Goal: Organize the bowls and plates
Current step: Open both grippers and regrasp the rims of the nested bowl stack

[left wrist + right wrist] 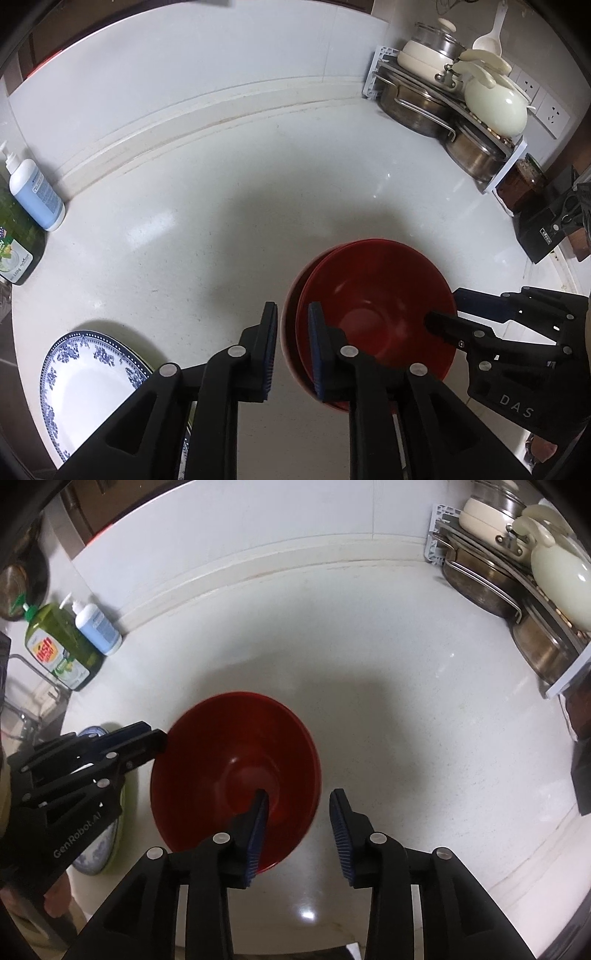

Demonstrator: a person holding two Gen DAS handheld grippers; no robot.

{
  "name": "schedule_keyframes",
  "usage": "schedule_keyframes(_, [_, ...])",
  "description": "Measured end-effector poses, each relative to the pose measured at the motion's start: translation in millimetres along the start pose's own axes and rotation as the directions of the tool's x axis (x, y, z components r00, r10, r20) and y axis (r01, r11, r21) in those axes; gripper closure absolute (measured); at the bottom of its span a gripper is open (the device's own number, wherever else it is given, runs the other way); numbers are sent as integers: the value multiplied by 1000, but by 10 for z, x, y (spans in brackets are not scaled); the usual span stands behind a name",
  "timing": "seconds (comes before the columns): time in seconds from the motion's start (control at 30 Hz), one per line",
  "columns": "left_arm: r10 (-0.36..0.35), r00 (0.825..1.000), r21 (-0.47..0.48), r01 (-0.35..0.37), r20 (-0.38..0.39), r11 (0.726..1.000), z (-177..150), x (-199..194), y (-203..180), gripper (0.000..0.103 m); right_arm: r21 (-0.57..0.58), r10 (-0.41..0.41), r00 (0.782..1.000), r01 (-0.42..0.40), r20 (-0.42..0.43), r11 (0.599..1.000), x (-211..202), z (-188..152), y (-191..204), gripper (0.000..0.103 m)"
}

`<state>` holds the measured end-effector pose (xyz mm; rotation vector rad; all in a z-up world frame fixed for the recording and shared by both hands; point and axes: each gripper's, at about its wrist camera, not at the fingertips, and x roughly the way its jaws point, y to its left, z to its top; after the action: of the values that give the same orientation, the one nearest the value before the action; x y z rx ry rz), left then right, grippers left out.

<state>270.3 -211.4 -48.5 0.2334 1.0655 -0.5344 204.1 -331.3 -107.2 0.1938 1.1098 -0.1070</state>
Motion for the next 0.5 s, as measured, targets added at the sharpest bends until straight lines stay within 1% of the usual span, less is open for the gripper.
schedule_keyframes(0.07, [1, 1000, 4, -1, 6, 1000, 4, -22, -3, 79, 5, 2, 1000, -3, 13, 1000, -33, -4, 9, 67])
schedule_keyframes(0.13, [-1, 1000, 5, 1, 15, 1000, 14, -45, 2, 72, 17, 9, 1000, -10, 22, 1000, -62, -8, 5, 67])
schedule_keyframes(0.17, [0, 1000, 6, 0, 22, 1000, 19, -62, 3, 70, 24, 14, 999, -14, 29, 1000, -80, -10, 0, 67])
schedule_keyframes(0.23, [4, 999, 12, -4, 34, 1000, 23, -85, 4, 61, 35, 13, 999, -15, 47, 999, -109, -12, -5, 67])
schedule_keyframes(0.27, [10, 999, 14, -10, 41, 1000, 25, -98, 4, 59, 42, 10, 998, -12, 57, 999, -123, -14, -16, 66])
schedule_keyframes(0.33, [21, 998, 18, -22, 57, 1000, 22, -120, 9, 48, 54, 6, 997, -10, 75, 998, -138, -17, -28, 60])
schedule_keyframes(0.37, [32, 998, 22, -34, 61, 999, 20, -121, 11, 47, 66, 6, 997, -12, 81, 998, -137, -18, -41, 58])
schedule_keyframes(0.5, [52, 998, 28, -53, 46, 998, -1, -50, 22, 46, 109, 17, 997, -26, 78, 994, -70, -20, -109, 58])
